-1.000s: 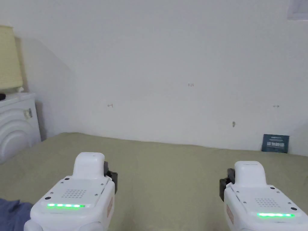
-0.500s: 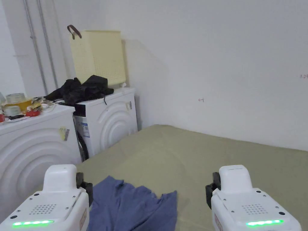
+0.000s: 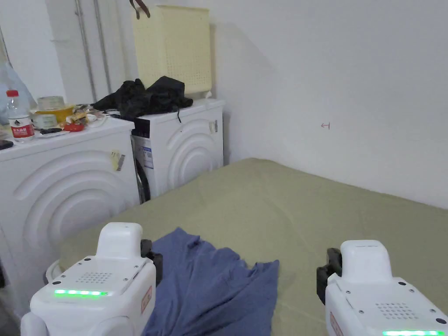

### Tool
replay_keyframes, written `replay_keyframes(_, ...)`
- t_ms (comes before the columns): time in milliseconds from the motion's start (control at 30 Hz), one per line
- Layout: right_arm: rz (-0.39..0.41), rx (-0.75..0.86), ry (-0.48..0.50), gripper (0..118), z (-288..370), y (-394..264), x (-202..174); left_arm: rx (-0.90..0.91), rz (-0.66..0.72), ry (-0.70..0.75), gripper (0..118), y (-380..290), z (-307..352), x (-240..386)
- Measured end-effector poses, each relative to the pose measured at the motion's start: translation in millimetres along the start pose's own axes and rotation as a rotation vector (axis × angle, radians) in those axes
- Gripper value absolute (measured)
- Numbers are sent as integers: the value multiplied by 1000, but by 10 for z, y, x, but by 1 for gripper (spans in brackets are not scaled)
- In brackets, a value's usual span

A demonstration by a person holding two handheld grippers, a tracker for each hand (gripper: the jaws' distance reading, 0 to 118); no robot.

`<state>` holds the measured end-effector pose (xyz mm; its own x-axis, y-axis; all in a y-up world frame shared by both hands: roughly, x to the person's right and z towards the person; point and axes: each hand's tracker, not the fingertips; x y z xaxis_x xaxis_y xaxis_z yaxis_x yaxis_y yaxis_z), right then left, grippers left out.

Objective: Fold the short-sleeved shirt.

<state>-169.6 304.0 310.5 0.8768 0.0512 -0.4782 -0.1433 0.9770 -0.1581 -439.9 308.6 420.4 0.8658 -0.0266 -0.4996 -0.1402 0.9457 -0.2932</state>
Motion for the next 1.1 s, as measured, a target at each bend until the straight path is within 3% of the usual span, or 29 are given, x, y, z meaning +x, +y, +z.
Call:
replay_keyframes(467,-14,-195,-123,0,-318,-976,675,-450,-24,-208,3,-885,-2236,681)
replay_keyframes(500,-19,-197,-123,0,-350,-1005,715,-480,-20,-221,9,-932,-2349,724)
replay_keyframes(533,-23,-203,-127,0,-379,-1023,745,-509,-24,-232,30,-966,-2445,758)
replay_keyframes(600,-36,-204,-135,0,-408,-1051,779,-544,-11,-265,113,-1018,-2608,813)
replay_keyframes(633,-39,-205,-138,0,-432,-1062,802,-591,-16,-268,118,-1055,-2699,852)
replay_keyframes(900,-34,-215,-132,0,-383,-1107,861,-718,-170,-195,118,-1450,-3030,1140)
replay_keyframes(967,-37,-219,-134,0,-311,-1100,899,-688,-175,-196,111,-1350,-2926,1192)
replay_keyframes(1000,-39,-217,-136,0,-268,-1095,925,-648,-156,-222,75,-1285,-2846,1194)
replay_keyframes(1033,-43,-215,-144,0,-225,-1086,952,-593,-167,-195,24,-1217,-2758,1234)
replay_keyframes(1067,-50,-212,-149,0,-162,-1070,991,-560,-219,-145,8,-1168,-2692,1293)
replay_keyframes(1100,-59,-208,-151,0,-75,-1048,1025,-564,-236,-165,8,-1114,-2656,1317)
